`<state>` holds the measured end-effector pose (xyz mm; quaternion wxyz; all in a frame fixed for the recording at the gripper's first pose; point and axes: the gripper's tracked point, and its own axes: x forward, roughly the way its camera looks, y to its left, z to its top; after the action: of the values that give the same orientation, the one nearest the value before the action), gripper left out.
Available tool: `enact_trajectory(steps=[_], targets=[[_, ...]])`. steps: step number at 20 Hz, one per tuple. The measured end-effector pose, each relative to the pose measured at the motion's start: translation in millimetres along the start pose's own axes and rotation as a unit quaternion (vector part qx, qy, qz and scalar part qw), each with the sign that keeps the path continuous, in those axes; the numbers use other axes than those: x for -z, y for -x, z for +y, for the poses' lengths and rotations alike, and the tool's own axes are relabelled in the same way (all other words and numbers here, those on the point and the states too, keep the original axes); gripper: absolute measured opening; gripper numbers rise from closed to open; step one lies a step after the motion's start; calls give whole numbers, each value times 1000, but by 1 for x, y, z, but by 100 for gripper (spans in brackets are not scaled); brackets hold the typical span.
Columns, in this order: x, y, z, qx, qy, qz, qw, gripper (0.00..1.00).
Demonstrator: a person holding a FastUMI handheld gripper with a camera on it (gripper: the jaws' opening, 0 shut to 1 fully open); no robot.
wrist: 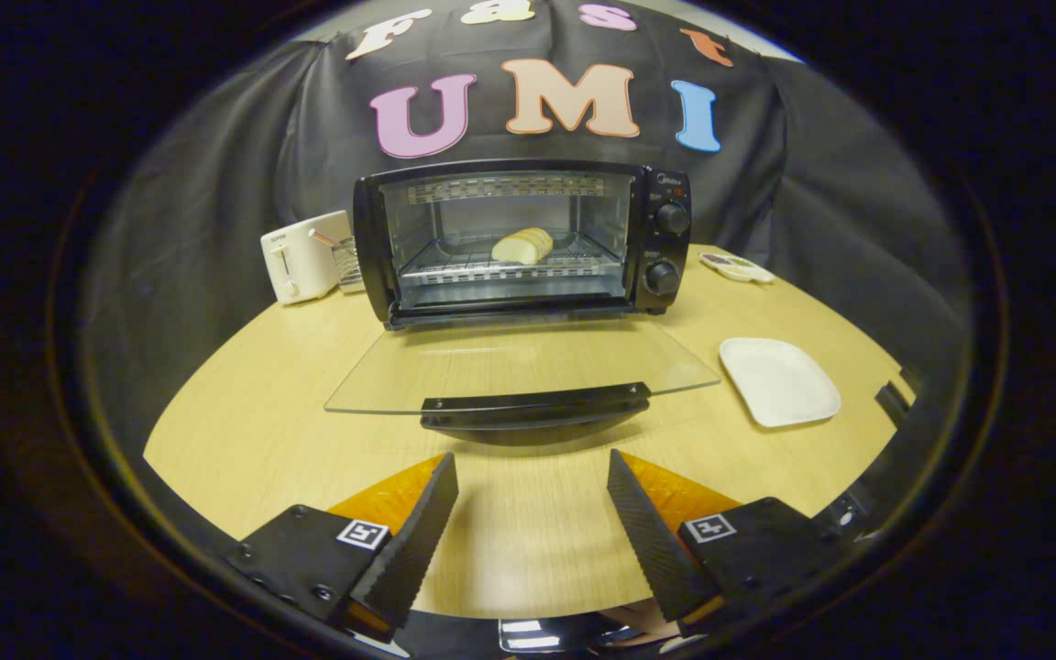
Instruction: Open the toaster oven, put the food inside, and close the toaster oven door.
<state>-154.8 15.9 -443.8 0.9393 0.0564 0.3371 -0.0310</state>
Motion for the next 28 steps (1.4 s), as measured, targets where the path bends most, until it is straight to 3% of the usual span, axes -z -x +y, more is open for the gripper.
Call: enact_trajectory(steps=[9, 16, 22, 28], targets=[[-1, -27, 0, -27, 6, 11, 1000, 99], [-6, -22, -1, -32, 19, 4, 999, 99], [-38, -7, 2, -30, 10, -36, 999, 99], [-86, 0, 18, -58, -22, -93, 994, 99]])
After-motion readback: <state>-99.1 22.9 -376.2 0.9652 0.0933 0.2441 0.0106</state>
